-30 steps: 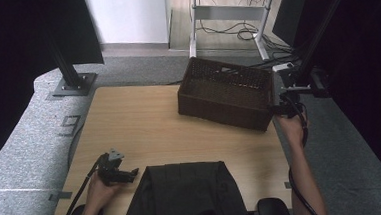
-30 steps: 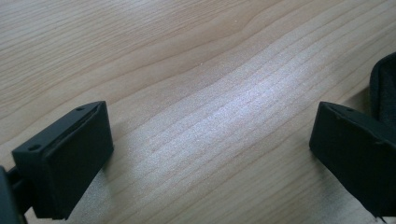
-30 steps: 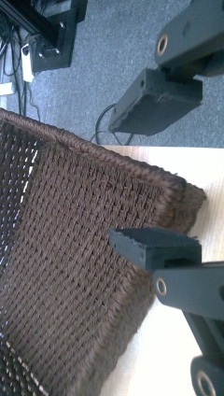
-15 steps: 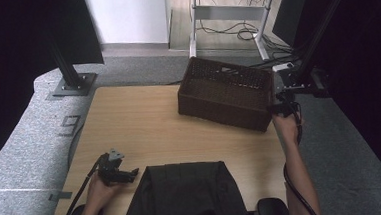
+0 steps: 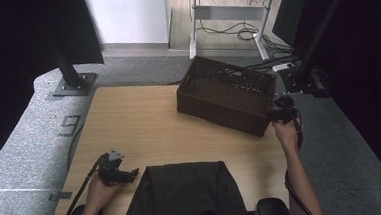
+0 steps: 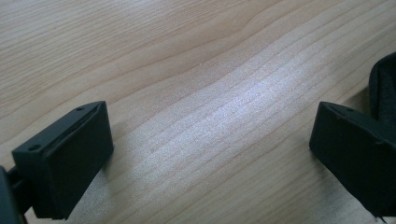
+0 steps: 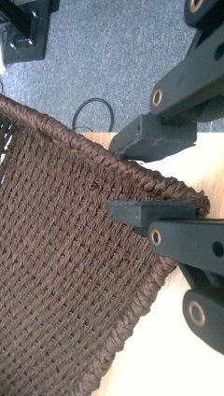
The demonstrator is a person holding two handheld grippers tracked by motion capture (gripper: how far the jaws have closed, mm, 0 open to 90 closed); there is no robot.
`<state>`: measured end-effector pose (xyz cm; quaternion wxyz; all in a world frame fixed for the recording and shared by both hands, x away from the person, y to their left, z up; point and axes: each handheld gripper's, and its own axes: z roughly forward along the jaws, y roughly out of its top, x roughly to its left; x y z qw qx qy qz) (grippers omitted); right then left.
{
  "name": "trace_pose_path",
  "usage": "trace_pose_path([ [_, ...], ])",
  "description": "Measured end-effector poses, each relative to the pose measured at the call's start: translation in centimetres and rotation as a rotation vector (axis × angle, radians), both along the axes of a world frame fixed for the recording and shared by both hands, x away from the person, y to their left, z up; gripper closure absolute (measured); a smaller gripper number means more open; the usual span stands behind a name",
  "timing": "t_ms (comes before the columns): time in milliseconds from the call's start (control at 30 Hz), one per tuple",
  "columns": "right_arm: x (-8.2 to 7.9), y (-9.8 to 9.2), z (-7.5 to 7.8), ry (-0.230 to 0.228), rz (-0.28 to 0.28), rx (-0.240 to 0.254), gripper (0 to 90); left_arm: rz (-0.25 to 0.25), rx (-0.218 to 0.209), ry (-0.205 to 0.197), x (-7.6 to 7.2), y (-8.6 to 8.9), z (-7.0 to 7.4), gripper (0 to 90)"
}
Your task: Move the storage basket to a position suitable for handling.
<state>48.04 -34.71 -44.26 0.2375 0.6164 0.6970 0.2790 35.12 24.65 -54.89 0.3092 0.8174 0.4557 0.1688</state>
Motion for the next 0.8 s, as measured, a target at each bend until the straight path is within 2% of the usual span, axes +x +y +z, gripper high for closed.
trace_pose_path([
  [367,-1.6,1.5,-0.1,-0.01,0.08,-0.004,67.4,0.0,0.0,0.0,0.0,0.0,0.0,0.0],
  [800,-3.1,4.6,-0.2,-0.018,0.194,0.004,67.5,0.0,0.0,0.0,0.0,0.0,0.0,0.0],
])
